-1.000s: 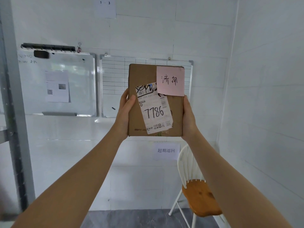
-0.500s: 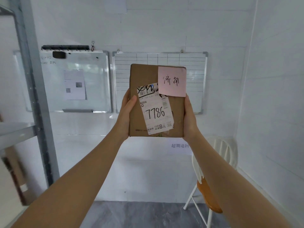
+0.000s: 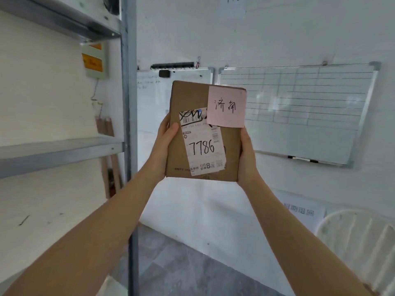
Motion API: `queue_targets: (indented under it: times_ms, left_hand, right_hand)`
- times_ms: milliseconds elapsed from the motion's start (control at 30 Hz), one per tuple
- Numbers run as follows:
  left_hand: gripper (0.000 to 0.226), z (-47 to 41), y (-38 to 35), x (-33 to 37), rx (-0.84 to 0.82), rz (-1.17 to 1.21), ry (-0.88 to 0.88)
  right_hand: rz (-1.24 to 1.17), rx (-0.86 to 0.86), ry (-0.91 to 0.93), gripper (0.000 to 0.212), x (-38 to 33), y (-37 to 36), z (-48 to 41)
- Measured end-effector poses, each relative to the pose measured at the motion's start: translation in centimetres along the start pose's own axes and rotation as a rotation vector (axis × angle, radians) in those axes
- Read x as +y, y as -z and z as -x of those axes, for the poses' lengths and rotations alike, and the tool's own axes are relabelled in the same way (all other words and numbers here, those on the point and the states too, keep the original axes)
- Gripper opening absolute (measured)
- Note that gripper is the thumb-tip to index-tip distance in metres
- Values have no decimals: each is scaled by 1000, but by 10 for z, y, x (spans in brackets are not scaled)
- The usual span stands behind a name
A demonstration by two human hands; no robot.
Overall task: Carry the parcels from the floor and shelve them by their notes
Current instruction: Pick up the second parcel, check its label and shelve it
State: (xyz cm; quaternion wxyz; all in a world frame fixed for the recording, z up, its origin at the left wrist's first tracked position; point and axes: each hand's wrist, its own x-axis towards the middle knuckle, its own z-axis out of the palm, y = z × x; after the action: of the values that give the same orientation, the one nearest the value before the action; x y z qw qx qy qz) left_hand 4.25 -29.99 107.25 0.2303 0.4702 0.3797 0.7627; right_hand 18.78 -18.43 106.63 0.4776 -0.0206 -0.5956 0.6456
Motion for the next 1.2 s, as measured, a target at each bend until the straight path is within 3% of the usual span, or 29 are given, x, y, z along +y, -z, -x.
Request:
queue_targets:
  times_ms: [300, 600, 967, 1200]
  left_hand:
    - [66, 72, 82, 67, 315, -169, -86]
    - [66, 201, 159, 193, 649, -358, -218]
    - [66, 467, 189, 379, 1082, -629, -347]
    - [57, 625, 179, 473, 1256, -798, -363]
  right_hand:
    - [-145, -303, -49, 66, 42, -111, 10]
    - [-349, -599, -176, 72, 48, -290, 68]
    - [-649, -1008, -330, 70, -2, -526, 276]
    - [-761, -1169, -432, 64, -48, -639, 422]
